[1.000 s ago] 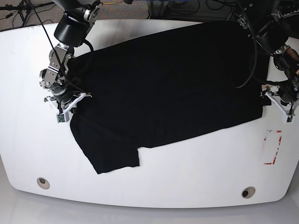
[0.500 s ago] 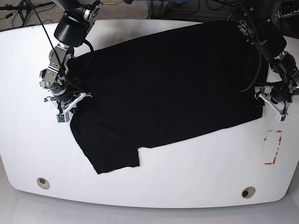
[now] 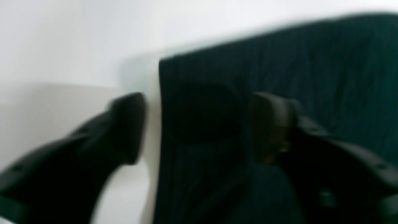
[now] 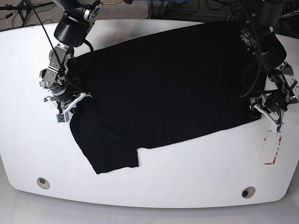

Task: Fold the T-shirt properly
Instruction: 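Slide the left gripper along the shirt edge and grasp the corner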

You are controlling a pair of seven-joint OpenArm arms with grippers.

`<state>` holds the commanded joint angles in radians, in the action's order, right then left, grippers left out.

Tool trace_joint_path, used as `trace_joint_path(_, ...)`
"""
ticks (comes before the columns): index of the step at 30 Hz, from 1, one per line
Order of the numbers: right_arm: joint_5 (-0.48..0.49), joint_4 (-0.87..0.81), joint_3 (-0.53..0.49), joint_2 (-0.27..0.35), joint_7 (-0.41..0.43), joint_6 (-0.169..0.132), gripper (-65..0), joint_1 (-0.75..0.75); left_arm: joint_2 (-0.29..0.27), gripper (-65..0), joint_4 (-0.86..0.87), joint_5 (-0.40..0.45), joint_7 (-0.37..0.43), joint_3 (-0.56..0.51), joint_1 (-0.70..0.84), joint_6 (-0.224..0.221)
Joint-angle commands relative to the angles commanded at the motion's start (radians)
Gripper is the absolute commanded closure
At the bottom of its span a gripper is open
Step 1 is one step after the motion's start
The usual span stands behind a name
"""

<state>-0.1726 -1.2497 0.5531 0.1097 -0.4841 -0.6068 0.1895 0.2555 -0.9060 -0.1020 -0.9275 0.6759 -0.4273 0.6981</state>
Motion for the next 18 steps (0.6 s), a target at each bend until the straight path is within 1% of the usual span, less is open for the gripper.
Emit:
trace_joint_path(2,0.0,0.0,0.0,0.0,0.002,0.0,0.0,0.0,0.0,-18.5,0.008,0.002,0.0,0.0,-0.011,0.0)
trace_joint_path(3,0.0,0.0,0.0,0.0,0.002,0.0,0.0,0.0,0.0,-14.6,0.008,0.002,0.0,0.0,-0.012,0.0)
trace_joint_path(5,0.0,-0.005,0.0,0.0,0.002,0.0,0.0,0.0,0.0,-3.5,0.008,0.002,0.0,-0.006,-0.015,0.0)
trace_joint_path(6,0.0,-0.014,0.0,0.0,0.002,0.0,0.0,0.0,0.0,-0.6,0.008,0.002,0.0,-0.014,-0.015,0.0)
trace_joint_path(10,0.0,-0.074,0.0,-0.003,-0.002,0.0,0.0,-0.011,0.0,0.0,-0.017,-0.006,0.0,-0.075,-0.017,0.0)
trace_joint_path(13,0.0,-0.126,0.0,-0.005,-0.005,0.0,0.0,-0.025,-0.003,0.0,-0.095,-0.006,-0.003,-0.08,-0.008,0.0)
trace_joint_path(15,0.0,-0.161,0.0,-0.005,-0.021,0.0,0.0,-0.028,-0.029,0.0,-0.152,-0.006,-0.005,-0.081,-0.006,0.0)
trace_joint_path(18,0.0,-0.203,0.0,-0.005,-0.06,0.0,0.0,-0.026,-0.049,0.0,-0.249,0.0,-0.008,-0.081,0.012,0.0)
